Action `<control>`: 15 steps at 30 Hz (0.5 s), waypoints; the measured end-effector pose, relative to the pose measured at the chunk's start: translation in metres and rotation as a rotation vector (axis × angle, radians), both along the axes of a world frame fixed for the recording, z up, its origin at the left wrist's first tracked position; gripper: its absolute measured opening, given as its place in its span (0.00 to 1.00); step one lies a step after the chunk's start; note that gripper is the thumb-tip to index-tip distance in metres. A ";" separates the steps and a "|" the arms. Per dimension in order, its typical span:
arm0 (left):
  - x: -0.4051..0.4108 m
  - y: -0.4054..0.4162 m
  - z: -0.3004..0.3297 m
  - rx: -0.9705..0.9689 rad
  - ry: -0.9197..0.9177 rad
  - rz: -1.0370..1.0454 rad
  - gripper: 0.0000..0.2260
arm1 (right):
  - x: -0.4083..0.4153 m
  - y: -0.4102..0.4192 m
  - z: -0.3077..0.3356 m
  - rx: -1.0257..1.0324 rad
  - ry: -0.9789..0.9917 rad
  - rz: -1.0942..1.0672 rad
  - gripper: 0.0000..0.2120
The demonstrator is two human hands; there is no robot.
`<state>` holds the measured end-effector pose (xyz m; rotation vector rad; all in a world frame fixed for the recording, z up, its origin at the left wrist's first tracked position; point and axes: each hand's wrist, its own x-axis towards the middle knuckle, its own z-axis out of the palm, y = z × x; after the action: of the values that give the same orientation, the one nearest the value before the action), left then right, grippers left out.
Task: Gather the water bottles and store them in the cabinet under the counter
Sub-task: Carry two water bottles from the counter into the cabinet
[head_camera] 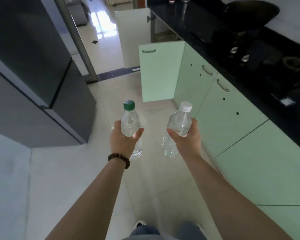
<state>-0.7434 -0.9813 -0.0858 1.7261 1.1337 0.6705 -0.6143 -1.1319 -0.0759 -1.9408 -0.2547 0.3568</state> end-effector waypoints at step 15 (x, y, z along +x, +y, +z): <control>0.092 0.227 -0.021 0.013 -0.046 0.042 0.22 | 0.104 0.225 -0.033 -0.057 -0.020 0.009 0.33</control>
<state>-0.6517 -0.7539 -0.1072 1.6938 1.1391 0.7413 -0.5101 -0.9070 -0.1086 -2.0009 -0.2691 0.3541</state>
